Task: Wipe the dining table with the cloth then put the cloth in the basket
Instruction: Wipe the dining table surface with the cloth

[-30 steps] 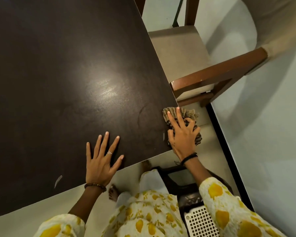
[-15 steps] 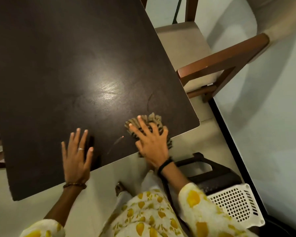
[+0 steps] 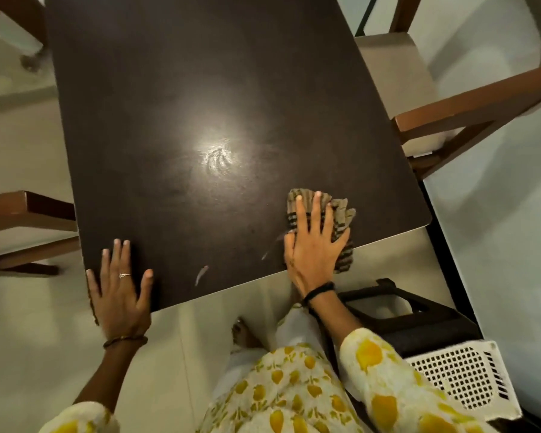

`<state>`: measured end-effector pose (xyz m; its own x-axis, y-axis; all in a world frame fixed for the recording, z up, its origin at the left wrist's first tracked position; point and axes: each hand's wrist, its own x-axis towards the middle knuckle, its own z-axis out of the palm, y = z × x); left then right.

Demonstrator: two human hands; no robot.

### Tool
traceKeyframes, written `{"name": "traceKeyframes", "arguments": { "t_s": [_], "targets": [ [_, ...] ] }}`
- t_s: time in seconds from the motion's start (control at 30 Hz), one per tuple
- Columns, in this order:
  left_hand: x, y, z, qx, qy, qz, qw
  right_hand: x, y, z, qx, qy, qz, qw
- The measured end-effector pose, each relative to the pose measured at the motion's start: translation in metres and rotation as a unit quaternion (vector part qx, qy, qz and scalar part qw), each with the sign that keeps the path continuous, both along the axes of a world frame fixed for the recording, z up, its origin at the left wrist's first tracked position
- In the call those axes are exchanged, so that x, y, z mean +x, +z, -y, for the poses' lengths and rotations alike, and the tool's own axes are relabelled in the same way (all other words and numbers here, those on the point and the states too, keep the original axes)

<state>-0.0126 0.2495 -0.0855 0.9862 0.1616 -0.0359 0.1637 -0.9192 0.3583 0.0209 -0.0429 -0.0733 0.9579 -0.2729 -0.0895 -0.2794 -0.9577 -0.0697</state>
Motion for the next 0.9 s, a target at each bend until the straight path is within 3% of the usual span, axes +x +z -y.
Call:
{"name": "traceKeyframes", "arguments": {
  "t_s": [0.23, 0.37, 0.5, 0.63, 0.8, 0.9],
  "targets": [
    [-0.003, -0.002, -0.003, -0.065, -0.001, 0.046, 0.997, -0.029, 0.010, -0.144, 0.046, 0.159, -0.021, 0.986],
    [-0.004, 0.000, -0.019, -0.136, -0.002, 0.057, 0.989, -0.023, 0.009, -0.132, 0.039, 0.237, -0.024, 0.970],
    [-0.010, -0.006, -0.053, -0.107, 0.038, 0.042, 0.993, -0.007, 0.001, -0.056, -0.017, 0.112, 0.010, 0.994],
    [-0.015, -0.015, -0.055, -0.195, 0.051, 0.054, 0.978, -0.007, 0.003, -0.049, -0.003, -0.004, 0.011, 1.000],
    [-0.011, -0.024, -0.059, -0.286, 0.049, 0.070, 0.954, -0.020, 0.000, -0.139, -0.009, 0.064, -0.012, 0.998],
    [-0.012, -0.029, -0.057, -0.384, 0.055, 0.073, 0.919, -0.025, -0.001, -0.185, 0.003, 0.111, -0.017, 0.994]
  ]
}}
